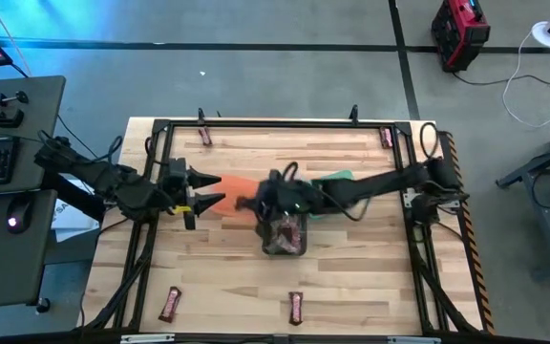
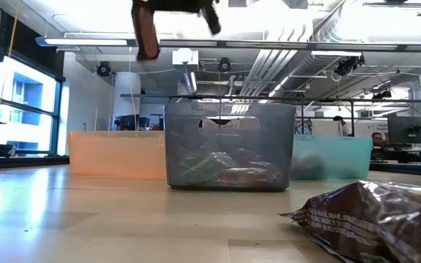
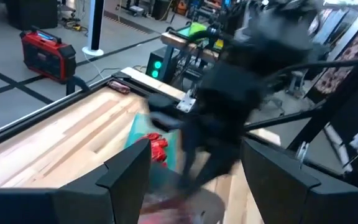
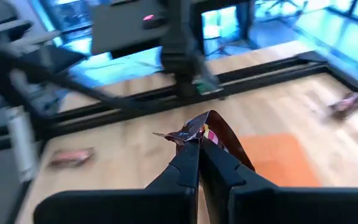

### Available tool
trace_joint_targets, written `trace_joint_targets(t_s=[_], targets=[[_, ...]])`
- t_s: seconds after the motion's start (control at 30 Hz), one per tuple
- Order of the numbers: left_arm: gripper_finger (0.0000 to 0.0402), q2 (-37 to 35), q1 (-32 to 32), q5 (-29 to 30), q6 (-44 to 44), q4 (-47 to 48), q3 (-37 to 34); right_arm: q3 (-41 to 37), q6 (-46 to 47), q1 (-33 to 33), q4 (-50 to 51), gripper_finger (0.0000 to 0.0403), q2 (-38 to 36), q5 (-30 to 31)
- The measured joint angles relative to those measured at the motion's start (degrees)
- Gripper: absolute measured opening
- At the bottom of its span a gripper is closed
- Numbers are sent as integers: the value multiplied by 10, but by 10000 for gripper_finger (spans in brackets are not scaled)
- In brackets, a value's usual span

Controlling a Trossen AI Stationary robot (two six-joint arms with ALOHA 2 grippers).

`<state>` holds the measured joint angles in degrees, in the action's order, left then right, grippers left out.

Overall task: Sort candy by brand, put in halloween buckets
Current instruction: Put the brown chocolate bar into the orange bin

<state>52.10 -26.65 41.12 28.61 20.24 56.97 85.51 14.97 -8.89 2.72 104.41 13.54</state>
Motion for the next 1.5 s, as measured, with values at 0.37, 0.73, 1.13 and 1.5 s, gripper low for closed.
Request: trace_joint_targets(t_s=[0.37,0.73,1.13,1.5], targets=[[239,-15,0,0,2,-33,0,16,36,76,-4,61,61,-50],[239,-16,0,-1,-4,-32,0,16,39,83,80,247,15,-66],[239,29,-5,-106,79,56,0,-133,111,-8,389,239,-200,-2],[239,258,-86,-434,402,364,0,-405,477,-172,284,238,-350,46]])
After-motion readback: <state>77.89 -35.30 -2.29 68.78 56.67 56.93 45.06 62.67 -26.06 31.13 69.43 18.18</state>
